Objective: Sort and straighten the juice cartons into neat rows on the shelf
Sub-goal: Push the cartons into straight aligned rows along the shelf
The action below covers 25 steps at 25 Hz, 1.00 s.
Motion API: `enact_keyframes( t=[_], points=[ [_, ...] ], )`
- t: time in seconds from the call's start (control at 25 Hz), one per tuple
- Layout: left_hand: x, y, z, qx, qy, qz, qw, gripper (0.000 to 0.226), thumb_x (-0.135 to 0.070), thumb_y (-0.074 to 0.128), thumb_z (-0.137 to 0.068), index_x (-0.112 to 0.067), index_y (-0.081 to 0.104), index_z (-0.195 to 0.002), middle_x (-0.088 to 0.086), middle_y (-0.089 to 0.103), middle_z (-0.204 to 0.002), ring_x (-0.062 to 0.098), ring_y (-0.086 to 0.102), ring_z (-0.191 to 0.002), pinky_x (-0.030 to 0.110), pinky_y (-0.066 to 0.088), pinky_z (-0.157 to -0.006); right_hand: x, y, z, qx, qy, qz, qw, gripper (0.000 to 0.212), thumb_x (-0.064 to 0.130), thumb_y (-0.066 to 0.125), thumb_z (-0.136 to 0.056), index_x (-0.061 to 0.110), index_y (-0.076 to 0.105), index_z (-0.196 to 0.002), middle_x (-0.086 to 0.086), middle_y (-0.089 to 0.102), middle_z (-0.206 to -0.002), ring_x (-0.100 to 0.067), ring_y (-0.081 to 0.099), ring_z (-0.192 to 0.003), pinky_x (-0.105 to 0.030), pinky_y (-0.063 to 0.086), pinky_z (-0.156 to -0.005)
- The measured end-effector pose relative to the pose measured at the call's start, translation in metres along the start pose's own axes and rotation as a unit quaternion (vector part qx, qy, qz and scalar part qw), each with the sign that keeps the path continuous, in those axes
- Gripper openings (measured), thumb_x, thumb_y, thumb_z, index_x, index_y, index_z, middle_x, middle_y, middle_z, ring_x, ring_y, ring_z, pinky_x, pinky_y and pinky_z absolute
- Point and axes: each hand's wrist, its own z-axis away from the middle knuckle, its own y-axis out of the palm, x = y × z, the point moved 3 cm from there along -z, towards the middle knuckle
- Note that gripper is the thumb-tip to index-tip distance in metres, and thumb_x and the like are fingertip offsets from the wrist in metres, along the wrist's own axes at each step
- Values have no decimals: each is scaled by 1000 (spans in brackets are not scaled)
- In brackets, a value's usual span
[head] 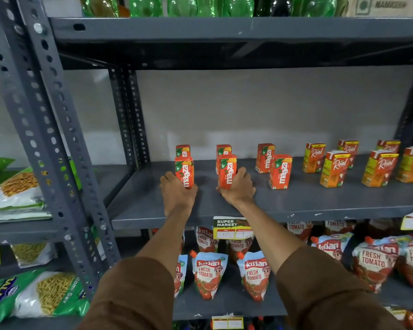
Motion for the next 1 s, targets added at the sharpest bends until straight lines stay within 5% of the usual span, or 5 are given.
enact_keyframes(
  t=[0.2,0.32,0.48,0.72,1.0],
  points=[
    [-14,-9,6,-81,19,-98,992,106,-71,70,-64,1,33,-131,22,36,-131,36,40,-118,47,42,-100,-12,-27,21,90,-18,-53,994,120,37,87,-70,9,6,-154,-16,20,-159,-36,18,-148,-48,24,-119],
    [-40,-12,29,-170,162,-13,972,78,-54,72,-74,-3,39,-124,21,40,-124,32,42,-112,46,43,-96,-41,-70,38,-40,-127,-94,987,97,30,84,-75,16,22,-148,-8,34,-149,-23,38,-138,-41,40,-112],
    [-113,29,82,-106,356,21,928,52,-41,67,-83,-10,45,-119,10,44,-117,23,46,-108,36,44,-92,-75,-145,24,-209,-178,-88,958,72,27,81,-78,13,36,-132,-8,43,-127,-18,49,-113,-29,52,-89],
    [-179,123,105,-23,122,151,981,84,-49,81,-68,-9,37,-128,8,44,-125,21,46,-115,43,46,-98,-164,-213,-41,-230,-81,41,969,98,44,84,-68,9,26,-137,-25,35,-143,-43,32,-137,-58,31,-113],
    [-158,165,97,69,53,-21,996,96,-57,80,-65,-4,36,-132,13,45,-127,29,44,-121,44,42,-99,-199,-204,-59,-117,-29,11,993,94,26,89,-67,3,30,-137,-20,44,-133,-38,44,-126,-46,42,-102]
  ],
)
